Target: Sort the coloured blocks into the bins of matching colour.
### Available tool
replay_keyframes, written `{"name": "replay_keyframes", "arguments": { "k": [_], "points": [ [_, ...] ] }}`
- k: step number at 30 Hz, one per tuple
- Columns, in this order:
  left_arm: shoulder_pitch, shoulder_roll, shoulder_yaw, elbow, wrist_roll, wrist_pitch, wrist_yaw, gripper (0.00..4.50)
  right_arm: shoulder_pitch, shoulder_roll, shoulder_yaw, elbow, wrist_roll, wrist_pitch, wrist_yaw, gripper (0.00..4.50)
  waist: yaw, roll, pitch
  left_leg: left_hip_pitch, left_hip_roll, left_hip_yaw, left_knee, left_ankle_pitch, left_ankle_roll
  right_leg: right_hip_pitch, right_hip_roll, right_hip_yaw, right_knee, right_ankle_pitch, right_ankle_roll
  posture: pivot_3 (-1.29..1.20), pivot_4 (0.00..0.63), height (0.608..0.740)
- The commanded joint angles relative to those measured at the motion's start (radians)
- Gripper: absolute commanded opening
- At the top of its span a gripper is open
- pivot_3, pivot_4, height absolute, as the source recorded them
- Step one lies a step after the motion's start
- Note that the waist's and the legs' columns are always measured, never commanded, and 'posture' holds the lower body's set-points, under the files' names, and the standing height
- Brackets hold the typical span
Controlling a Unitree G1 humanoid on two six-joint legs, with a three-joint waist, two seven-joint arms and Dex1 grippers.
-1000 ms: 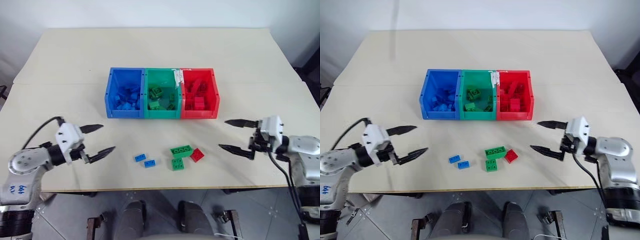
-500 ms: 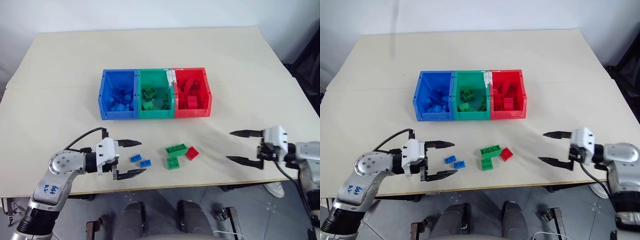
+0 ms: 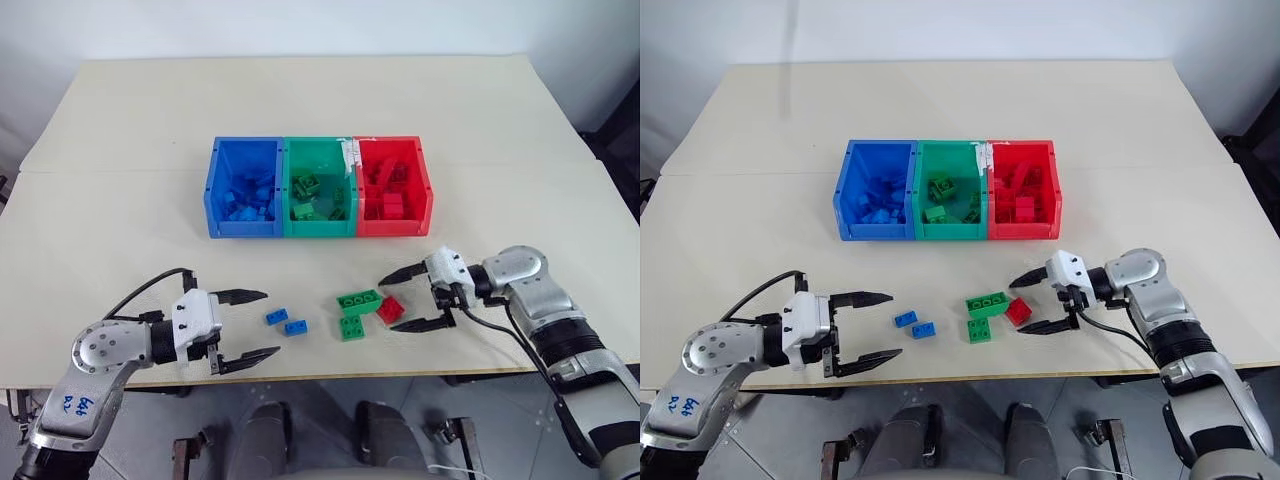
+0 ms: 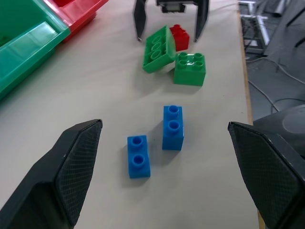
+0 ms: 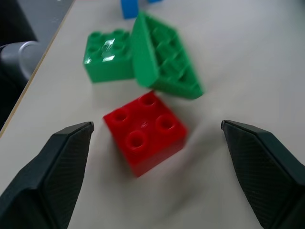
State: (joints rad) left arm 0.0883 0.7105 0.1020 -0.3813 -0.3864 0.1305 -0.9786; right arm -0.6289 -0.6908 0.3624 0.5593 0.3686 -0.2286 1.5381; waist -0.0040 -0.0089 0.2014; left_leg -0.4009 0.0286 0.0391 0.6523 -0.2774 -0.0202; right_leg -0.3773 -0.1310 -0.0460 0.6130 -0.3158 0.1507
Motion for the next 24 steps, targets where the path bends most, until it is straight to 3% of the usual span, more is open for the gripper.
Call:
{"name": "replay_keyframes", "arguments": {
  "k": [1,7,17,21,24],
  "points": [
    [0.013,0.005,0.029,-0.038,0.003,-0.016,0.019,4.5,-0.016,-0.015,0.036,0.024,0.02,-0.031,0.076,3.29,-0.001,0.0,0.0,0.0,0.0,0.0,0.0,0.0,0.0,0.0,0.0,0.0,0.0,0.0,0.0,0.0,0.15,0.74],
    [0.012,0.001,0.023,-0.028,0.012,-0.027,0.03,4.5,-0.019,-0.03,0.033,0.032,0.045,-0.04,0.076,1.4,0.0,0.0,0.0,0.0,0.0,0.0,0.0,0.0,0.0,0.0,0.0,0.0,0.0,0.0,0.0,0.0,0.15,0.74],
    [-0.023,-0.013,0.016,0.037,0.028,-0.055,0.035,4.5,0.019,-0.097,-0.199,-0.08,0.124,0.132,0.012,1.41,0.002,0.0,0.0,0.0,0.0,0.0,0.0,0.0,0.0,0.0,0.0,0.0,0.0,0.0,0.0,0.0,0.15,0.74],
    [-0.042,-0.02,0.029,0.075,0.028,-0.066,0.044,4.5,-0.085,-0.039,-0.318,-0.059,0.151,0.265,-0.157,1.41,-0.004,0.0,0.0,0.0,0.001,0.001,0.0,0.0,-0.001,0.0,0.0,0.0,0.0,0.0,0.0,0.0,0.15,0.74],
    [-0.052,-0.03,0.046,0.097,0.027,-0.077,0.059,4.5,-0.19,0.032,-0.346,0.038,0.075,0.252,-0.293,1.41,-0.016,0.0,0.0,0.0,0.001,0.002,0.0,0.0,-0.001,-0.003,0.0,0.0,0.003,0.0,-0.001,0.0,0.15,0.74]
  ]
}}
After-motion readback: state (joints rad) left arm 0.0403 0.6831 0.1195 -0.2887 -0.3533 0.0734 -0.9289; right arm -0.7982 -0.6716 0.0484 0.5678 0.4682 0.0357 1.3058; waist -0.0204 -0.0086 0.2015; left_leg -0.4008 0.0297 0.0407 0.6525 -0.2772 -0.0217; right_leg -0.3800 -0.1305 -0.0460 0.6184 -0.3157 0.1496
